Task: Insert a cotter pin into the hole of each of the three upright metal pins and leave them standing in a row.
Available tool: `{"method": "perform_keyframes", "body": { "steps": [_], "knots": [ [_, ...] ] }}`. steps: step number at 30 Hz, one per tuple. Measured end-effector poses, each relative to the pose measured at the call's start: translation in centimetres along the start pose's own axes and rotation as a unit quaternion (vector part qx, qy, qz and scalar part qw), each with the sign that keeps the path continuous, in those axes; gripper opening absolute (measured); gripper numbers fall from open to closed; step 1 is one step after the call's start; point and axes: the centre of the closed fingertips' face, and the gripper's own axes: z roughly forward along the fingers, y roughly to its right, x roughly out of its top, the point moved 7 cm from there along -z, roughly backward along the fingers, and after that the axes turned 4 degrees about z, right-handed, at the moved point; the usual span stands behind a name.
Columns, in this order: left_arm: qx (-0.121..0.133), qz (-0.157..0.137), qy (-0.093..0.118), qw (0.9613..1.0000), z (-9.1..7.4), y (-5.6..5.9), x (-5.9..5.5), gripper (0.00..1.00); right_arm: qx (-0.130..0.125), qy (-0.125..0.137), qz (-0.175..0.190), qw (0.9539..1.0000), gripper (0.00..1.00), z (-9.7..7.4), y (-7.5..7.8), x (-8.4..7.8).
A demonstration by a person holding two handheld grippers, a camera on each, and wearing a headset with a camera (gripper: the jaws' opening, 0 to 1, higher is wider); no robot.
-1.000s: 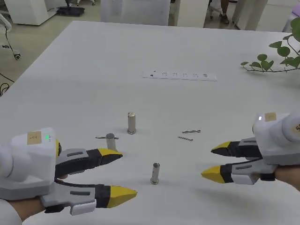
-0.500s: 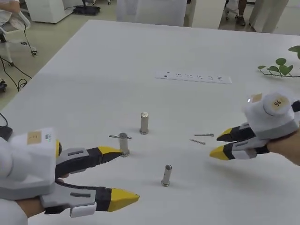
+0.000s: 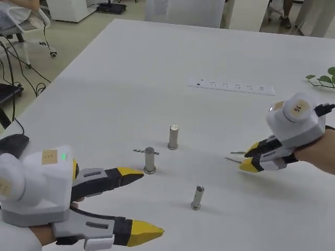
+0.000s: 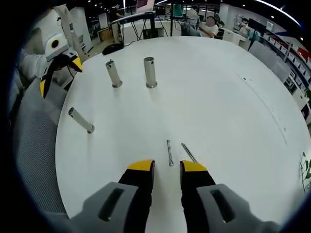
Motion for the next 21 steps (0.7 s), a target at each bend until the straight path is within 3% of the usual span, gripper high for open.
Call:
{"method": "perform_keyframes", "body": {
  "steps": [5,11,21],
  "knots": [
    [0.004,-0.003,0.002,1.0000,-0.3,0.0,0.0,0.66,0.016,-0.006,-0.004,0.9998,0.16,0.6,0.1,0.3],
    [0.005,-0.006,0.001,1.0000,-0.5,0.0,-0.1,0.65,0.021,-0.024,-0.016,0.9994,0.14,1.3,0.3,0.4],
    [0.006,-0.004,0.000,1.0000,-0.4,0.0,0.0,0.64,0.020,-0.048,-0.083,0.9952,0.09,1.4,0.2,0.8]
  ]
}}
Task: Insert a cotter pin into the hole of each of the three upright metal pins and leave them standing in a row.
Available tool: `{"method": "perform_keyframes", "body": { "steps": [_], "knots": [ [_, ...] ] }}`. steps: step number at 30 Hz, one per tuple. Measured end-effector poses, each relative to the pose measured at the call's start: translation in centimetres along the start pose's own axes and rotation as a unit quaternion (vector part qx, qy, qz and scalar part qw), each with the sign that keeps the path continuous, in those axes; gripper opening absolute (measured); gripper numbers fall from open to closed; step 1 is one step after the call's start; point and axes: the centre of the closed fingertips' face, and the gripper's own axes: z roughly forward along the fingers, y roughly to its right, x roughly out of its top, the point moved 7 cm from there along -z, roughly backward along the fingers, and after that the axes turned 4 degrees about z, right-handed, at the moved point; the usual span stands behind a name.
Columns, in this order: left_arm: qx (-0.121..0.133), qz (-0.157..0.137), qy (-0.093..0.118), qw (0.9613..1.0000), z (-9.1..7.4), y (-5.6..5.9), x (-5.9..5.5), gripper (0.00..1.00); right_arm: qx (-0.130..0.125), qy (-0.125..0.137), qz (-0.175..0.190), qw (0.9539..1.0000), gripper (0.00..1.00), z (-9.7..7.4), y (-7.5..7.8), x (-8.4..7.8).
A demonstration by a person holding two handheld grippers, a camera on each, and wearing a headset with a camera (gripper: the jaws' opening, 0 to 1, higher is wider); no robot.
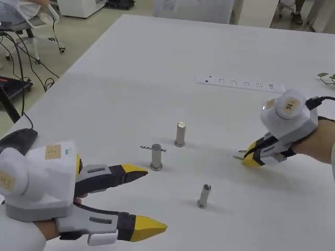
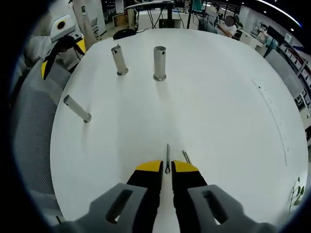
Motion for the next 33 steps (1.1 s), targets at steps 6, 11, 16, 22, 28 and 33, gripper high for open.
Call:
{"method": "perform_keyframes", "body": {
  "steps": [6,11,16,22,28,33],
  "knots": [
    [0.001,-0.001,-0.001,1.0000,0.0,0.0,0.0,0.64,-0.002,-0.012,-0.035,0.9993,0.05,0.0,-0.2,0.2],
    [0.000,-0.003,-0.001,1.0000,0.0,0.0,0.1,0.63,-0.007,-0.020,-0.068,0.9975,0.04,-0.1,-0.6,0.1],
    [-0.002,-0.002,0.000,1.0000,0.2,0.1,0.4,0.62,-0.007,-0.021,-0.073,0.9971,0.04,-0.3,-0.8,-0.2],
    [-0.002,-0.005,0.007,1.0000,0.4,0.1,0.8,0.61,-0.008,-0.016,-0.076,0.9969,0.03,-1.0,-1.5,-0.4],
    [-0.001,-0.009,0.014,0.9999,0.6,0.3,1.5,0.60,-0.013,-0.016,-0.089,0.9958,0.03,-1.8,-2.5,-0.7],
    [-0.001,-0.016,0.022,0.9996,0.9,0.3,2.3,0.58,-0.021,-0.003,-0.094,0.9953,0.03,-2.9,-3.6,-0.3]
  ]
}}
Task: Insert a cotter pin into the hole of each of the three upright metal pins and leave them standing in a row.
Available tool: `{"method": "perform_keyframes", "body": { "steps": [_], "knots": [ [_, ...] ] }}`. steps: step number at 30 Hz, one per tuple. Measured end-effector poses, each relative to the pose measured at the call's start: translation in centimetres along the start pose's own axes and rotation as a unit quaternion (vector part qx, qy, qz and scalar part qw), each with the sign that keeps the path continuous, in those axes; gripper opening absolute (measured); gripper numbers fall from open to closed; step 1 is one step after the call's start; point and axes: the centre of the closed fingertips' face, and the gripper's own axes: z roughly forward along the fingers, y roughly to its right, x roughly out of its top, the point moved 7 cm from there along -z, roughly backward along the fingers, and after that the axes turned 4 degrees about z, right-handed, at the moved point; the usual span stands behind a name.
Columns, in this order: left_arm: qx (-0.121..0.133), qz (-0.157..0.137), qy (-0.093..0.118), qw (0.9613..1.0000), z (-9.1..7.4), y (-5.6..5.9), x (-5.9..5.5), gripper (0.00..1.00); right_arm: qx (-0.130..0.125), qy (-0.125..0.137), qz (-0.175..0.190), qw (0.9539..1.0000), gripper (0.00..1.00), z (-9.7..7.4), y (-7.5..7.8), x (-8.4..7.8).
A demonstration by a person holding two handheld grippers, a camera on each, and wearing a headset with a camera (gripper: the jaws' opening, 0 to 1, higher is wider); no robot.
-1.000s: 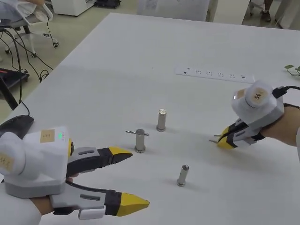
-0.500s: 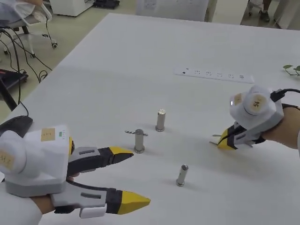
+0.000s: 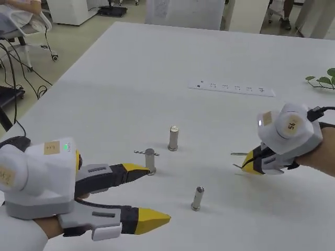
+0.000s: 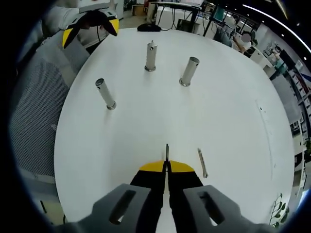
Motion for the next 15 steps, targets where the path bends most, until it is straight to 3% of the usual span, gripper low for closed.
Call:
{"method": "perform_keyframes", "body": {
  "steps": [4,15],
  "knots": [
    [-0.002,0.004,-0.003,1.0000,0.3,0.2,0.2,0.56,-0.007,0.009,-0.008,0.9999,0.03,-1.0,-0.6,0.3],
    [-0.010,0.014,-0.013,0.9998,1.5,1.5,0.8,0.51,-0.010,0.033,-0.032,0.9989,0.03,-3.9,-4.3,2.2]
  ]
}}
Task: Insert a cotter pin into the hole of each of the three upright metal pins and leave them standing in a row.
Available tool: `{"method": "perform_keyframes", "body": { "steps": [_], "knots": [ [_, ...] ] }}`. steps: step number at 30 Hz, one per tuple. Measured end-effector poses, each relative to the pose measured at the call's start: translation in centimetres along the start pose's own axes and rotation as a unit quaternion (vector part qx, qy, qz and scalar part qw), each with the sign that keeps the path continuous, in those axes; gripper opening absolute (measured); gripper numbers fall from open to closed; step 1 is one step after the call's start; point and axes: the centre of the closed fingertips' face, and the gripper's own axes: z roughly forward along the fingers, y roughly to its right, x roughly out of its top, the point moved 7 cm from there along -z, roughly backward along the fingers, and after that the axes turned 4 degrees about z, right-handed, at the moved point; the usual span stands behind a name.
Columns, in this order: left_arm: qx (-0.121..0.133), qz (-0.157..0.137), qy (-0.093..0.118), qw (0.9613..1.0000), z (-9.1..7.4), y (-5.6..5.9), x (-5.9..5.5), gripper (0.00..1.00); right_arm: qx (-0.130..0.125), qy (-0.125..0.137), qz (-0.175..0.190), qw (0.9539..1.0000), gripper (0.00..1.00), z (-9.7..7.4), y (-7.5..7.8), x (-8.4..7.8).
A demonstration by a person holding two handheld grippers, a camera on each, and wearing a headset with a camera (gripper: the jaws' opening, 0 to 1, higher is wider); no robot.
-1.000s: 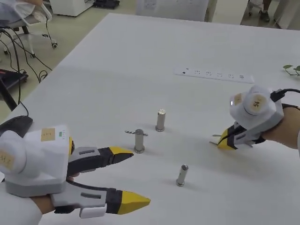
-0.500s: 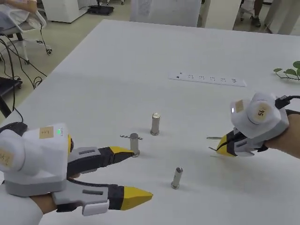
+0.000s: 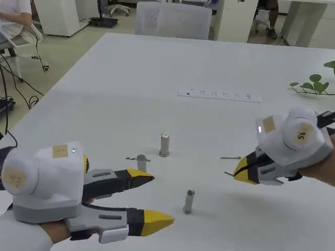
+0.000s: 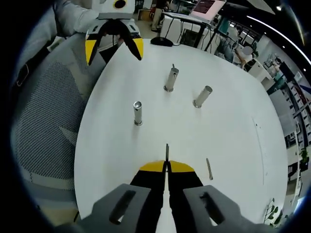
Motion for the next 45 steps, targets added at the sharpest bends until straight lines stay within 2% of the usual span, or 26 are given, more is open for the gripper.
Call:
{"method": "perform_keyframes", "body": {
  "steps": [7,10,15,19,22,28,34,42,45],
  "knots": [
    [-0.003,-0.003,-0.008,1.0000,0.6,1.1,0.5,0.47,0.000,0.017,-0.018,0.9997,0.03,-1.5,-2.0,1.9],
    [-0.001,-0.008,-0.006,0.9999,0.6,1.6,0.7,0.45,-0.001,0.026,-0.026,0.9993,0.03,-2.0,-3.0,2.9],
    [0.000,-0.017,-0.003,0.9999,0.6,2.3,1.2,0.42,-0.004,0.035,-0.046,0.9983,0.03,-2.5,-4.7,4.2],
    [-0.001,-0.018,-0.008,0.9998,0.6,3.0,1.6,0.37,-0.005,0.036,-0.064,0.9973,0.03,-2.8,-5.8,5.0],
    [-0.001,-0.029,-0.002,0.9996,0.8,3.3,1.9,0.35,-0.004,0.037,-0.073,0.9966,0.03,-3.0,-6.5,5.3],
    [-0.006,-0.053,-0.006,0.9986,1.1,4.2,2.3,0.27,0.000,0.047,-0.090,0.9949,0.03,-3.4,-8.4,6.4],
    [-0.009,-0.084,-0.010,0.9963,1.9,4.2,2.3,0.22,-0.001,0.047,-0.111,0.9928,0.03,-3.3,-9.1,6.9],
    [-0.017,-0.126,-0.021,0.9916,3.0,4.2,2.1,0.15,-0.002,0.052,-0.123,0.9910,0.03,-3.2,-8.8,7.2],
    [-0.022,-0.150,-0.017,0.9883,3.4,4.1,2.2,0.13,-0.004,0.054,-0.130,0.9900,0.03,-3.2,-8.7,7.4]
  ]
}}
